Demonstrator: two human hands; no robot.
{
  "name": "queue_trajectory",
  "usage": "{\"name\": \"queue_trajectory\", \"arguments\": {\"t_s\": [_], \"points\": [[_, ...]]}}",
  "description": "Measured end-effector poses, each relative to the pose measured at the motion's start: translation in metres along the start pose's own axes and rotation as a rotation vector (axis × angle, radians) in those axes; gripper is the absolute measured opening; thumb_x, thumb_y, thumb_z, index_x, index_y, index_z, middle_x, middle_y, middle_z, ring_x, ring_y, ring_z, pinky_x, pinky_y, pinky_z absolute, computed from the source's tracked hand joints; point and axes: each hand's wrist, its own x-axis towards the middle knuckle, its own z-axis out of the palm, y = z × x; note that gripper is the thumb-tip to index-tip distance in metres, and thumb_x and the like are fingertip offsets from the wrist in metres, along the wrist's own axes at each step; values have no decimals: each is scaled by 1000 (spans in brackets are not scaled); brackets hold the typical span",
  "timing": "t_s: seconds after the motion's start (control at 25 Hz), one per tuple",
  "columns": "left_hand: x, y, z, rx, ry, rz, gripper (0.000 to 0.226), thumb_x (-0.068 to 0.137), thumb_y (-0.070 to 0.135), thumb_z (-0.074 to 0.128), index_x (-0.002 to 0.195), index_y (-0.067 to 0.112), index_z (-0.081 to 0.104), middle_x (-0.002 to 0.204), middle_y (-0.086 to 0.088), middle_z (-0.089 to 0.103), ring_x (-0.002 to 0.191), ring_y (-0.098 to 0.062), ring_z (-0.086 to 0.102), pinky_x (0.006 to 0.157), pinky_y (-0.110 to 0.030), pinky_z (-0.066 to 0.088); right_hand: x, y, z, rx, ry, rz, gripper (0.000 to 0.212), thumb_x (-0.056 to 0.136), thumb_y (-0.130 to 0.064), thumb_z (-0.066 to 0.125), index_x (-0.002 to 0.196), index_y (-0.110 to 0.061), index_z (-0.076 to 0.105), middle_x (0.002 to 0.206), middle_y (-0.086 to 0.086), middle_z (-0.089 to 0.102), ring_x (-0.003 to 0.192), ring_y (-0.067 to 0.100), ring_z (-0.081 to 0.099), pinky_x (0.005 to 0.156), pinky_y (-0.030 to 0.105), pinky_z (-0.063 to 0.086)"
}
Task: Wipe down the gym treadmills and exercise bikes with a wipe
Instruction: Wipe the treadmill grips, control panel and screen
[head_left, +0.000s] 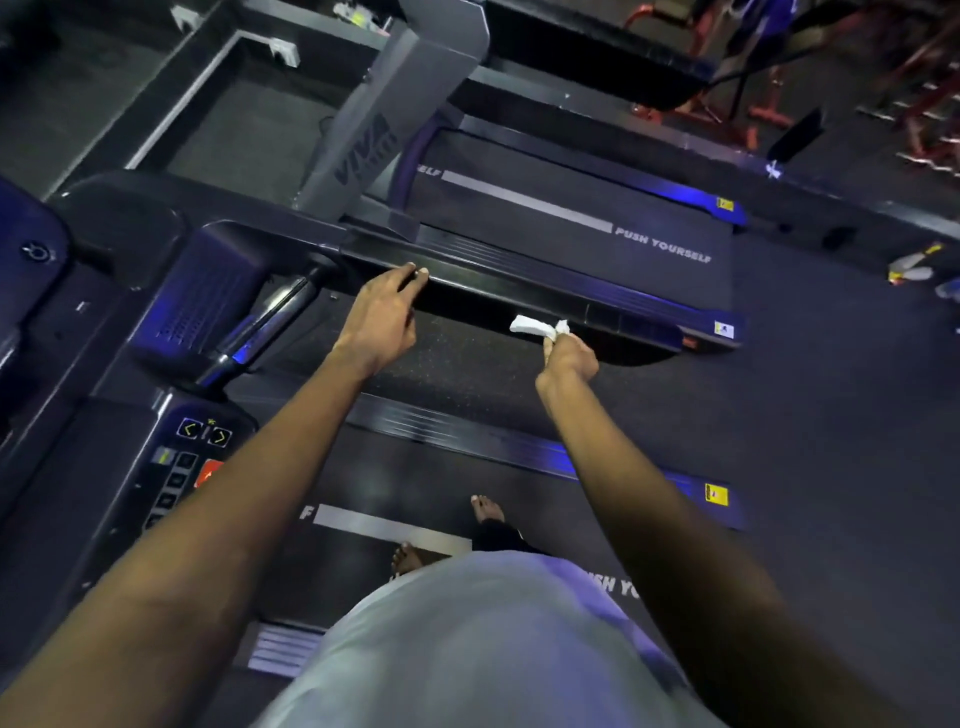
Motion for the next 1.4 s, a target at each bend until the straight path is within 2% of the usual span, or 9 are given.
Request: {"name": "queue_trajectory", "arguments": {"t_s": [0.16,0.32,0.56,0.68,0.76,0.88,1.12,1.28,1.4], "points": [[-3,12,0,59,-15,9,70,86,11,60,150,6,34,153,-17,35,139,-33,36,118,-43,26,-10,-14,8,40,37,166,15,96,-10,58,82,-9,51,69,1,51,50,8,49,64,20,52],[1,33,5,50,-55,182,71,81,6,62,148,3,38,151,-20,38,137,-35,39,116,-44,30,2,-11,2,48,-38,316,3,97,-9,49,97,-10,52,77,4,59,34,6,50,34,13,40],[7,48,3,100,-113,168,72,86,9,58,152,8,30,156,-15,32,142,-32,33,118,-43,26,8,-20,2,202,-146,324,19,93,10,47,79,-3,51,79,6,49,69,10,51,59,15,56],[8,51,0,118,-138,145,73,86,11,58,153,11,28,157,-13,30,143,-30,31,117,-43,24,11,-21,-11,276,-84,295,22,91,12,49,105,-5,50,95,6,54,89,13,60,91,22,53],[8,53,-2,125,-149,134,73,87,12,58,153,12,27,158,-12,28,143,-30,30,118,-43,23,20,-26,-28,259,19,213,27,92,10,49,112,-9,46,91,5,51,81,15,59,75,11,49],[7,56,-2,124,-166,112,73,88,13,57,154,13,25,159,-11,26,145,-28,27,119,-43,21,19,-31,-38,-12,-138,250,30,101,-11,41,78,-30,36,82,-10,37,71,6,39,63,-4,37],[6,58,-4,129,-210,78,77,88,16,56,156,16,19,162,-7,18,148,-24,20,121,-41,14,32,-11,-10,53,-219,340,25,98,2,41,78,-14,43,80,2,48,69,10,51,47,13,49],[7,55,-9,131,-269,68,79,90,16,56,157,20,13,164,-3,12,150,-21,15,121,-42,13,41,-19,-21,-243,-138,238,27,99,-1,38,77,-15,40,76,-1,46,59,6,53,65,16,49],[7,58,-11,112,-278,55,79,90,16,57,157,20,14,164,-3,12,150,-21,16,121,-42,13,31,-20,-14,-163,-154,248,29,97,7,33,74,-8,41,73,4,42,62,8,48,41,12,46]]}}
